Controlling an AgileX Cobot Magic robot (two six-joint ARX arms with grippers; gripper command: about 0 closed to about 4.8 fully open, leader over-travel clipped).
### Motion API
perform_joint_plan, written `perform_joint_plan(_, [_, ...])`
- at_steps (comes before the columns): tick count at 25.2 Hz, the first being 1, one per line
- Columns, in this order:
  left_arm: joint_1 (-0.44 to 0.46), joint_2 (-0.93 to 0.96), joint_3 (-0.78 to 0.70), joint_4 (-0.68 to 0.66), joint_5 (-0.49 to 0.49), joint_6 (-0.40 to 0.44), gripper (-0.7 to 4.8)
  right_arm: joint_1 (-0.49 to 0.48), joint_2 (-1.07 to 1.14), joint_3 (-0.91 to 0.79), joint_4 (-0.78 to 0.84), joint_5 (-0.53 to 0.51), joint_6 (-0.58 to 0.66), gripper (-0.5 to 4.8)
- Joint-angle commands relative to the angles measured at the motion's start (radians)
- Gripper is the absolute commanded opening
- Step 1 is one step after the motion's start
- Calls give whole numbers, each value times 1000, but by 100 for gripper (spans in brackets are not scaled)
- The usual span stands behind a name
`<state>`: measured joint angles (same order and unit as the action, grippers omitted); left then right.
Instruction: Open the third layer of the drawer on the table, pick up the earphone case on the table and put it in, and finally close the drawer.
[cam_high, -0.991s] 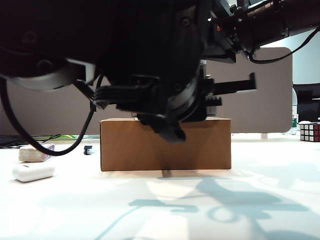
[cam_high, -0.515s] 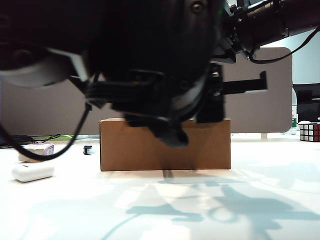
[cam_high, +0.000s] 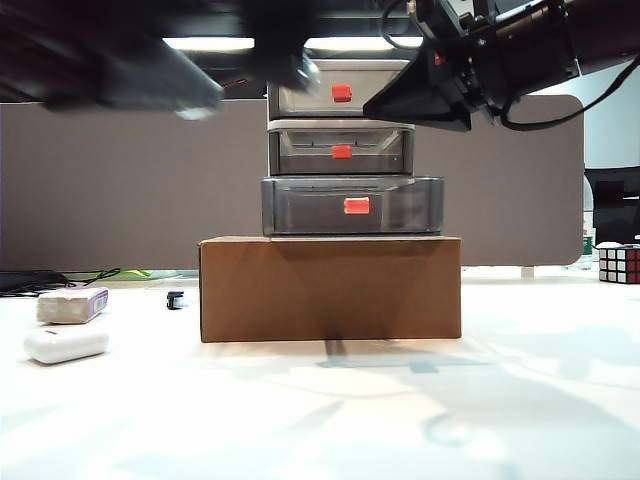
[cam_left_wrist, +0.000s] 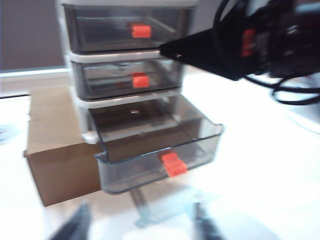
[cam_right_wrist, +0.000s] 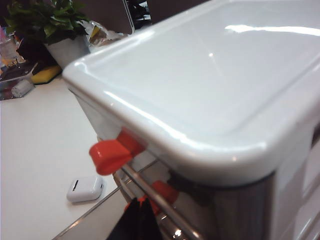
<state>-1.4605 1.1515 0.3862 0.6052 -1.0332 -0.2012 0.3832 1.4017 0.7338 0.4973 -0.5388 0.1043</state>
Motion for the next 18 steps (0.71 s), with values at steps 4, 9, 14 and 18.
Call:
perform_joint_plan(4, [198, -437, -6, -629, 355, -122, 164, 1, -4, 6, -26, -50, 7, -5])
perform_joint_plan(9, [695, -688, -6, -921, 725, -58, 195, 0, -3, 6, -30, -51, 27, -5])
perform_joint_plan(14, [936, -739, -21, -879, 899, -167, 211, 0, -5, 6, -29, -52, 40, -5])
perform_joint_plan(18, [1084, -677, -91, -735, 1143, 84, 220, -1, -5, 6, -30, -71, 60, -5])
